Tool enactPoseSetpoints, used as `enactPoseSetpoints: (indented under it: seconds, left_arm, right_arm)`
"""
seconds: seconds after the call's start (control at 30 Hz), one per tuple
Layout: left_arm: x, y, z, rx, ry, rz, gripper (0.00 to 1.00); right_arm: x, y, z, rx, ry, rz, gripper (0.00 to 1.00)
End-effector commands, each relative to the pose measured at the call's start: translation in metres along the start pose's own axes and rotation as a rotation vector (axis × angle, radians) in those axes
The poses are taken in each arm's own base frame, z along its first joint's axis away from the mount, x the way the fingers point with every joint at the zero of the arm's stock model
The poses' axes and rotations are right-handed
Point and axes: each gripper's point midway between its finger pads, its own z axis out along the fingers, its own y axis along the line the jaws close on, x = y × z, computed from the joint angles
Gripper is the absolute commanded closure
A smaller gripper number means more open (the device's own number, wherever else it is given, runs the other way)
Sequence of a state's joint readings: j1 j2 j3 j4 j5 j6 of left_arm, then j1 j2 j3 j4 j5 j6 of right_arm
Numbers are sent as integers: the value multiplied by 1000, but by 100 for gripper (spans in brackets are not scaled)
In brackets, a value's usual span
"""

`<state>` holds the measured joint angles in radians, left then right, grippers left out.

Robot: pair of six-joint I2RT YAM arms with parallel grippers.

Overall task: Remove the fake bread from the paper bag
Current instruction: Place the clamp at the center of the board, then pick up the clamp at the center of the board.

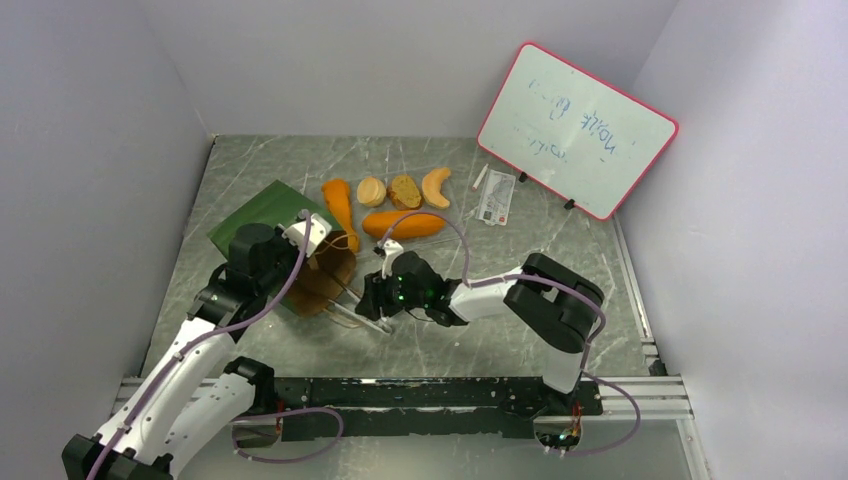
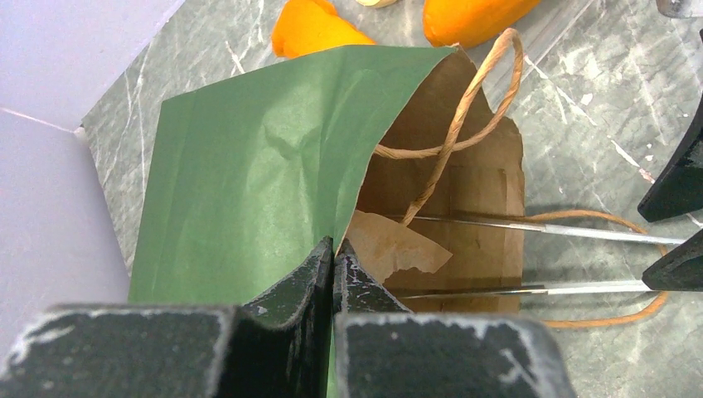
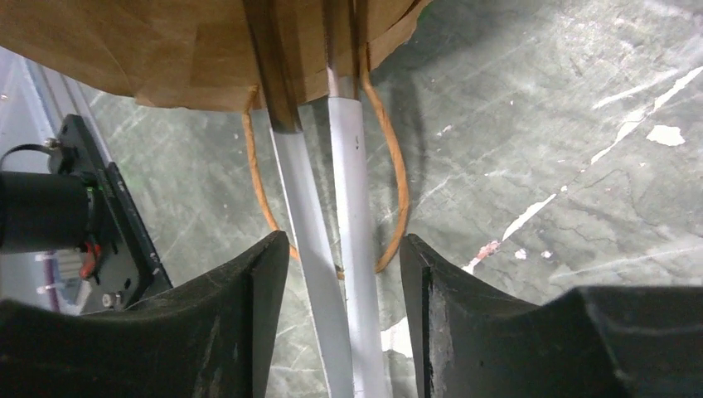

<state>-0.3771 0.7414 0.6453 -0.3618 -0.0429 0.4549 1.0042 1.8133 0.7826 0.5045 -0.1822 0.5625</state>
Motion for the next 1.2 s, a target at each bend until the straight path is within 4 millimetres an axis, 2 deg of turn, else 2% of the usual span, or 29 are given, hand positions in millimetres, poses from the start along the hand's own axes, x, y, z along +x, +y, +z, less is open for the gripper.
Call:
enactPoseSetpoints:
  seconds: [0.0,0.1,0.13,0.17,0.3,0.4,0.43,0.5,0.6,0.7,0.77,0.83,0.93,1.03,1.17]
  left_arm:
    - [-10,6,2,-37,-33,-15,93]
    - [-10,7,1,-38,-33,-16,93]
    - [-11,7,1,-38,-34,-16,93]
    - [-11,7,1,-41,-35,-17,93]
    - [-13,10,-1,-52,-41,-16,93]
    - [-13,11,-3,-57,-41,-16,93]
    - [-13,11,-2,-60,-41,-17,93]
    - [-14,12,-3,-63,-45,-20,93]
    - [-14,13,-3,-67,-46,-26,93]
    - [-15,12,-3,-69,-50,-33,93]
    - [-15,13,-3,-74,-53,-39,93]
    - [-16,13,-3,-73,-56,-39,93]
    - [-16,14,-3,-75,-49,-37,93]
    - [-15,15,-2,-79,-46,-39,93]
    - [-16,15,-2,-85,-48,-48,93]
  right_arm:
    - [-15,3,2,28,-39,-116,33]
    - [-23,7,0,49,-54,-160,29]
    - [-28,10,-3,59,-71,-182,7]
    - [-33,14,-7,77,-92,-213,1]
    - [-71,34,-31,165,-217,-385,0]
    - [-99,42,-51,184,-340,-441,0]
    - [-109,46,-56,181,-392,-450,0]
    - [-126,44,-64,218,-493,-362,0]
    - [-122,64,-58,78,-474,-368,0]
    - [-116,75,-44,-56,-405,-341,0]
    - [-111,76,-39,-91,-372,-338,11]
    - [-116,72,-46,-62,-416,-341,14]
    - [-120,55,-57,47,-461,-344,15]
    - [-101,42,-47,112,-370,-409,14]
    - [-60,27,-32,190,-286,-501,14]
